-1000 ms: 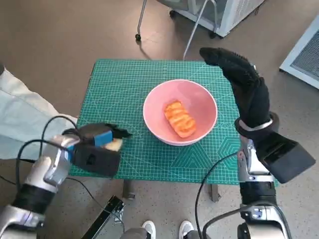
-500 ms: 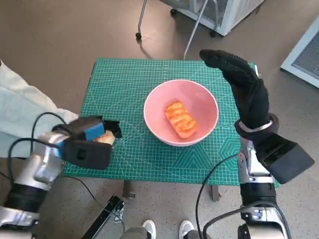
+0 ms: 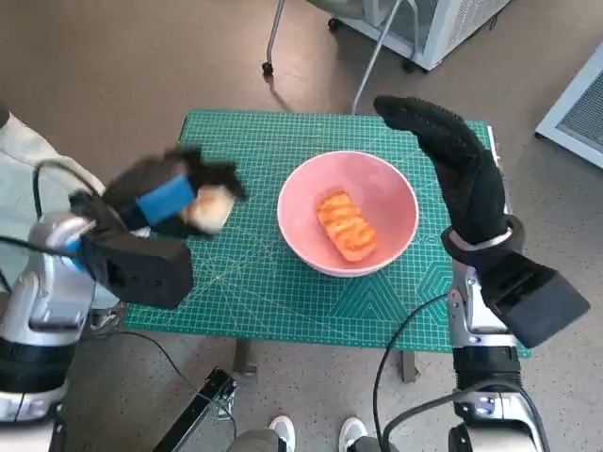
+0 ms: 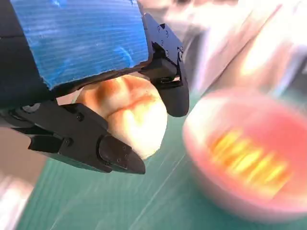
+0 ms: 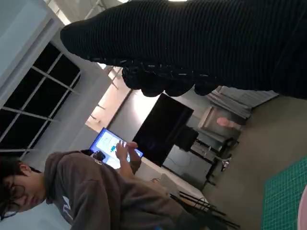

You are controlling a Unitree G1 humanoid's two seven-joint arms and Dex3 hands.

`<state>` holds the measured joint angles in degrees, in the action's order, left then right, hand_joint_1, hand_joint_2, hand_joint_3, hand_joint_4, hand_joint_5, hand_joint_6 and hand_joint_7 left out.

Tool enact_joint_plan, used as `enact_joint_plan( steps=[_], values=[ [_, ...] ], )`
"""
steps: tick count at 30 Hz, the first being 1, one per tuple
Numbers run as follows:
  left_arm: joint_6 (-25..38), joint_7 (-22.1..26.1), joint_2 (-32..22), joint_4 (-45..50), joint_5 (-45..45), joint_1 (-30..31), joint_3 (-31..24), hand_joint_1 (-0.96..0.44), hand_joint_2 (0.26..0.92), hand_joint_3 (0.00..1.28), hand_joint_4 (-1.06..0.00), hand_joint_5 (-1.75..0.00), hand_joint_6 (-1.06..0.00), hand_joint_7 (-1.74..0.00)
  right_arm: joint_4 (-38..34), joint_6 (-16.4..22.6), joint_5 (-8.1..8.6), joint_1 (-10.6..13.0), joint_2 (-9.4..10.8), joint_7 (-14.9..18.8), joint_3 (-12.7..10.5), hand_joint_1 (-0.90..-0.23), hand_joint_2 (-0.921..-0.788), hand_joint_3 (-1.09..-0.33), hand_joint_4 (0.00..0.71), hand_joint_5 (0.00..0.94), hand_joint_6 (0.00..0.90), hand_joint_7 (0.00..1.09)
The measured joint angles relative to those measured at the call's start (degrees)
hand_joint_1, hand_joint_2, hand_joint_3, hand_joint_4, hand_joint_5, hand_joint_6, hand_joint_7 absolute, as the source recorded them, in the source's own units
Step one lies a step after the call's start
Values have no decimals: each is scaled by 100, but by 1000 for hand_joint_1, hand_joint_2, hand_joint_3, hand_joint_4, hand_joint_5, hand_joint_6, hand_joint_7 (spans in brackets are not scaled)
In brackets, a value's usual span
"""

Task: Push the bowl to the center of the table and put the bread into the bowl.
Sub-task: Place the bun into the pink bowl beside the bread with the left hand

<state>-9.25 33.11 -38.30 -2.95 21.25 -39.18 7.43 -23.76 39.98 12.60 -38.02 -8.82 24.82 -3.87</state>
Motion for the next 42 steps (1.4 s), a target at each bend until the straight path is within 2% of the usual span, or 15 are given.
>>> enact_joint_plan(
  steps=[9,15,17,19,20,21,24,26,29,33,38,42],
  values=[
    [-496,-397,678,-242,77,-746,360,0,920,133,-577,-1225,-590,-1269,1,-34,2,-1,13,0,28,-670,-921,-838,266,38,-1,760],
    [-516,-435,1145,-602,159,-956,710,0,920,154,-544,-1329,-576,-1217,0,-38,1,0,19,0,37,-680,-921,-835,267,40,-1,749],
    [-506,-436,1275,-739,161,-981,804,0,921,182,-508,-1381,-548,-1229,0,-38,1,1,18,0,36,-682,-921,-835,266,40,-1,747],
    [-407,-394,1402,-860,158,-988,889,0,921,277,-384,-1448,-458,-1373,1,-38,2,4,18,0,36,-683,-921,-835,266,40,-1,746],
    [-307,-333,1447,-908,158,-988,943,-9,872,292,-268,-1119,-326,-1161,1,-38,2,4,18,0,36,-684,-921,-834,266,40,-1,746],
    [-201,-251,1477,-936,162,-989,1001,-13,844,288,-248,-807,-281,-956,1,-38,3,4,18,0,36,-684,-921,-834,265,40,-1,745],
    [382,213,1504,-958,285,-1002,1216,-20,786,226,-180,-293,-194,-604,1,-38,15,5,18,1,32,-687,-921,-831,266,41,-1,745],
    [836,554,1503,-957,386,-1009,1343,-29,774,199,-170,-158,-181,-501,1,-35,24,6,15,1,27,-688,-921,-830,266,41,-1,746],
    [1545,1032,1502,-928,539,-1017,1507,-39,767,176,-167,-62,-181,-429,1,-33,54,14,4,5,11,-689,-921,-829,266,42,-1,747],
    [2039,1291,1494,-791,571,-1017,1551,-45,774,147,-175,-19,-199,-378,-6,-17,71,25,-1,9,-22,-688,-921,-829,267,43,-1,750],
    [1773,1151,1449,-707,527,-1017,1493,-58,782,134,-201,-18,-288,-411,-47,8,70,23,2,8,-45,-688,-921,-828,266,42,-1,751],
    [1483,955,1426,-724,473,-1017,1398,-73,798,108,-249,-16,-329,-509,-94,18,69,22,14,7,-46,-685,-921,-829,266,42,-1,752]
  ],
)
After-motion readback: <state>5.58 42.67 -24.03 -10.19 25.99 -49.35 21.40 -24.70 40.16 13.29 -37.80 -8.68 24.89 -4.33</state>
